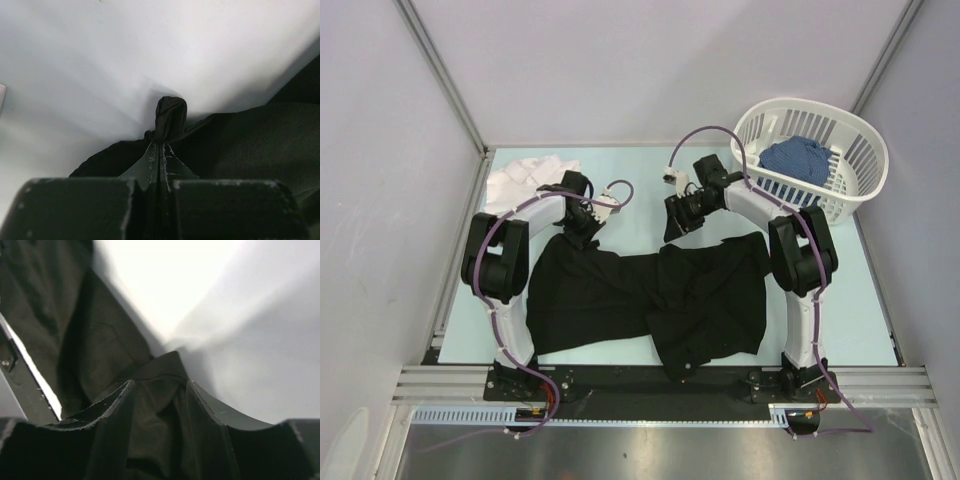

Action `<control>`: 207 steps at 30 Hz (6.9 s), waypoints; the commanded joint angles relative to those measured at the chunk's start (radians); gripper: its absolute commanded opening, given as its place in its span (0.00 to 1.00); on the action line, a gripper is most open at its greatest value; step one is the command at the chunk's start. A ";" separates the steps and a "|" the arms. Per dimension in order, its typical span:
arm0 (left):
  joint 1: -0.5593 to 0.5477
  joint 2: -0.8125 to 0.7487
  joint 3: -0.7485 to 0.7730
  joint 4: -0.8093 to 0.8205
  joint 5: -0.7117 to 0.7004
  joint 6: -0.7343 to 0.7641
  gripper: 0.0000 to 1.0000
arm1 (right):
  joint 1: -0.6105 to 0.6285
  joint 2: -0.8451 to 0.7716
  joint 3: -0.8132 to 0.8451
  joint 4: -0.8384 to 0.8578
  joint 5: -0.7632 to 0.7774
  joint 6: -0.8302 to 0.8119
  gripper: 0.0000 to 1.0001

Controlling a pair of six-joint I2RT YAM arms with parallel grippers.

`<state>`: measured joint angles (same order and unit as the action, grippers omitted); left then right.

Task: Fold and stack the long sleeve shirts
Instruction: Fold the shirt

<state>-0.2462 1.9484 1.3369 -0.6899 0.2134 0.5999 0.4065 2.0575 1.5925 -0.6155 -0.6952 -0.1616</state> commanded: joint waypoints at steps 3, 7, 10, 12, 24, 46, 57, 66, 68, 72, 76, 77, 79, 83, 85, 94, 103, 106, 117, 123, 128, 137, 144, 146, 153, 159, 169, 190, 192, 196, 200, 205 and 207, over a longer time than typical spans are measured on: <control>0.004 -0.054 -0.022 -0.011 0.017 -0.023 0.00 | 0.002 0.072 -0.009 0.056 0.039 0.003 0.50; 0.004 -0.055 -0.027 -0.013 0.017 -0.032 0.00 | 0.002 0.086 0.003 0.077 0.033 0.010 0.35; 0.004 -0.060 -0.031 -0.013 0.012 -0.037 0.00 | 0.000 0.067 -0.006 0.088 0.026 0.010 0.14; 0.005 -0.065 -0.031 -0.013 0.007 -0.037 0.00 | -0.006 0.044 -0.005 0.086 0.016 0.008 0.00; 0.130 -0.183 0.010 -0.030 0.126 -0.100 0.00 | -0.054 -0.195 0.012 0.108 -0.026 -0.015 0.00; 0.338 -0.362 0.080 0.093 0.087 -0.201 0.00 | -0.135 -0.307 0.055 0.591 0.184 -0.117 0.00; 0.394 -0.238 0.079 0.200 0.054 -0.267 0.00 | -0.109 0.059 0.320 1.026 0.352 -0.282 0.00; 0.426 -0.184 0.064 0.259 -0.020 -0.307 0.00 | -0.041 0.487 0.800 1.254 0.542 -0.529 0.00; 0.427 -0.175 0.062 0.268 -0.020 -0.305 0.00 | -0.032 0.602 0.921 1.232 0.568 -0.562 0.00; 0.430 -0.134 0.094 0.259 -0.025 -0.296 0.10 | -0.026 0.540 0.764 1.235 0.540 -0.607 0.58; 0.455 -0.098 0.154 0.204 -0.025 -0.304 0.36 | -0.026 0.308 0.418 1.219 0.474 -0.625 0.85; 0.465 -0.101 0.160 0.198 -0.019 -0.311 0.39 | -0.029 0.264 0.362 1.142 0.467 -0.628 0.88; 0.493 -0.114 0.186 0.166 0.029 -0.307 0.47 | -0.034 0.123 0.237 1.033 0.464 -0.624 0.93; 0.473 -0.166 0.219 0.003 0.251 -0.122 0.59 | -0.077 -0.091 0.107 0.541 0.300 -0.613 0.90; 0.412 -0.184 0.211 -0.139 0.282 -0.025 0.64 | -0.107 -0.160 0.083 0.343 0.179 -0.674 0.87; 0.200 -0.330 -0.142 -0.306 0.199 0.232 0.64 | -0.149 -0.194 -0.104 -0.260 0.104 -0.802 0.61; 0.197 -0.309 -0.288 -0.201 -0.037 0.228 0.60 | -0.153 -0.099 -0.284 -0.240 0.290 -0.817 0.49; 0.202 -0.284 -0.288 -0.168 -0.074 0.218 0.57 | -0.150 -0.088 -0.307 -0.301 0.316 -0.842 0.46; 0.350 -0.186 -0.114 -0.146 -0.010 0.124 0.55 | -0.046 -0.233 -0.512 -0.502 0.271 -0.880 0.42; 0.375 -0.160 -0.065 -0.154 0.004 0.106 0.56 | 0.006 -0.244 -0.552 -0.581 0.223 -0.883 0.42; 0.377 -0.147 -0.024 -0.161 0.021 0.093 0.58 | -0.018 -0.225 -0.448 -0.633 0.168 -0.889 0.41; 0.375 -0.167 0.030 -0.178 0.101 0.084 0.59 | -0.078 -0.188 -0.256 -0.707 0.047 -0.880 0.40; 0.374 -0.239 0.070 -0.134 0.266 0.049 0.65 | -0.160 -0.145 0.046 -0.179 0.074 -0.438 0.41; 0.374 -0.244 0.093 -0.094 0.296 0.025 0.67 | -0.153 -0.103 0.066 -0.036 0.141 -0.373 0.40; 0.369 -0.240 0.160 0.001 0.353 -0.080 0.74 | -0.149 0.131 0.257 0.278 0.328 -0.213 0.25; 0.369 -0.279 0.169 0.082 0.317 -0.115 0.78 | -0.158 0.268 0.357 0.258 0.448 -0.254 0.21; 0.367 -0.328 0.160 0.191 0.198 -0.095 0.84 | -0.144 0.213 0.262 0.402 0.566 -0.342 0.32; 0.366 -0.336 0.188 0.411 0.173 -0.210 1.00 | -0.120 0.661 0.793 0.887 0.491 -0.325 0.64; 0.367 -0.333 0.189 0.412 0.170 -0.215 0.99 | -0.120 0.691 0.814 0.908 0.468 -0.306 0.64; 0.366 -0.341 0.165 0.417 0.146 -0.229 0.99 | -0.120 0.727 0.811 0.979 0.447 -0.297 0.68; 0.366 -0.350 0.151 0.417 0.129 -0.230 0.99 | -0.115 0.786 0.854 1.062 0.474 -0.276 0.71; 0.366 -0.361 0.151 0.405 0.106 -0.203 1.00 | -0.107 0.846 0.891 1.177 0.502 -0.271 0.70; 0.367 -0.361 0.153 0.397 0.100 -0.195 0.99 | -0.104 0.877 0.902 1.227 0.517 -0.282 0.72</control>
<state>0.1246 1.6157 1.4792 -0.2855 0.3344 0.3935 0.2901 2.8880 2.4233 0.4084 -0.2096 -0.4450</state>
